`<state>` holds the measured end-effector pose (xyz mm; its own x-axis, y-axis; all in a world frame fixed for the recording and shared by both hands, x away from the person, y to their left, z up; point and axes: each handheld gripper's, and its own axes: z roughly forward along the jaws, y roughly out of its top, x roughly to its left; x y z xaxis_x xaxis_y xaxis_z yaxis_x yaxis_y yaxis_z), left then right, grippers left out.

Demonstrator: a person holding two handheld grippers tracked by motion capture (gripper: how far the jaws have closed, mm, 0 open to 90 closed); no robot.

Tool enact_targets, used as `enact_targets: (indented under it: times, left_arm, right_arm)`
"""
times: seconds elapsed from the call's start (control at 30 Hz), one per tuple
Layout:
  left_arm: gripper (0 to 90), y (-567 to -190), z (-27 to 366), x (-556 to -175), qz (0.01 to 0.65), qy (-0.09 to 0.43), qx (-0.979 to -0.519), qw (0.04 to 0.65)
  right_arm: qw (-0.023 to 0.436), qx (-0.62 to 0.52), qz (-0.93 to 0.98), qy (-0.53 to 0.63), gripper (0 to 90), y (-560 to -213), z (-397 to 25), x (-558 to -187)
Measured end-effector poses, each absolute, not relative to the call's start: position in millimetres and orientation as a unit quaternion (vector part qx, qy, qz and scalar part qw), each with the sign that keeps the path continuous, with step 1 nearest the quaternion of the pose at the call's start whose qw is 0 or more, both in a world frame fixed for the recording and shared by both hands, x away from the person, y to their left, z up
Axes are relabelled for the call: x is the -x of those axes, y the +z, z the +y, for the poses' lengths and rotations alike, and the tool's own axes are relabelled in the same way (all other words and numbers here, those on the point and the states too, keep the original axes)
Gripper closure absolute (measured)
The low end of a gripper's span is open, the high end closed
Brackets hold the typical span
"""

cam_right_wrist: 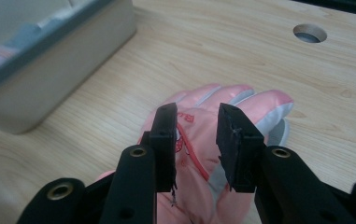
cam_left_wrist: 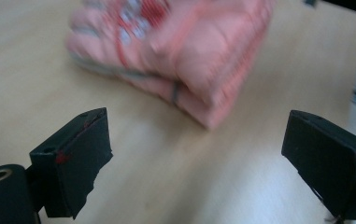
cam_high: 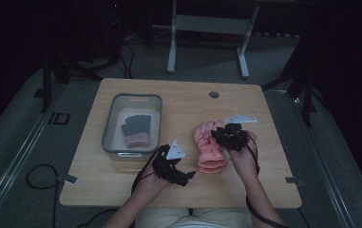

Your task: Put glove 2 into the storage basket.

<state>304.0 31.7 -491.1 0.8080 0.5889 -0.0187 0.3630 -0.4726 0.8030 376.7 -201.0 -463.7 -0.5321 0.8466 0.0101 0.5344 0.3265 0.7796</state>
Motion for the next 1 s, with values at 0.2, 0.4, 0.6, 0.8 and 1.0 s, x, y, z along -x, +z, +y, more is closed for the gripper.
enact_targets:
  times: [0.2, 0.4, 0.6, 0.8, 1.0]
  left_arm:
    - [8.6, -477, 17, -329, 0.308, 0.199, -0.845, 0.389]
    - [9.7, -478, 1, -365, 0.349, 0.15, -0.841, 0.385]
    - [14.2, -498, -15, -397, 0.387, 0.104, -0.839, 0.369]
    - [20.5, -523, -20, -419, 0.42, 0.022, -0.828, 0.37]
    - [36.1, -549, -14, -436, 0.439, -0.091, -0.799, 0.401]
  right_arm:
    - [0.196, -0.463, 0.795, 0.339, 63.8, -489, -218, -382]
    - [0.174, -0.473, 0.795, 0.338, 60.7, -502, -234, -387]
    - [0.179, -0.465, 0.802, 0.33, 58.7, -511, -234, -391]
    - [0.141, -0.476, 0.799, 0.339, 53.8, -518, -244, -397]
    - [0.074, -0.487, 0.799, 0.346, 53.3, -526, -247, -408]
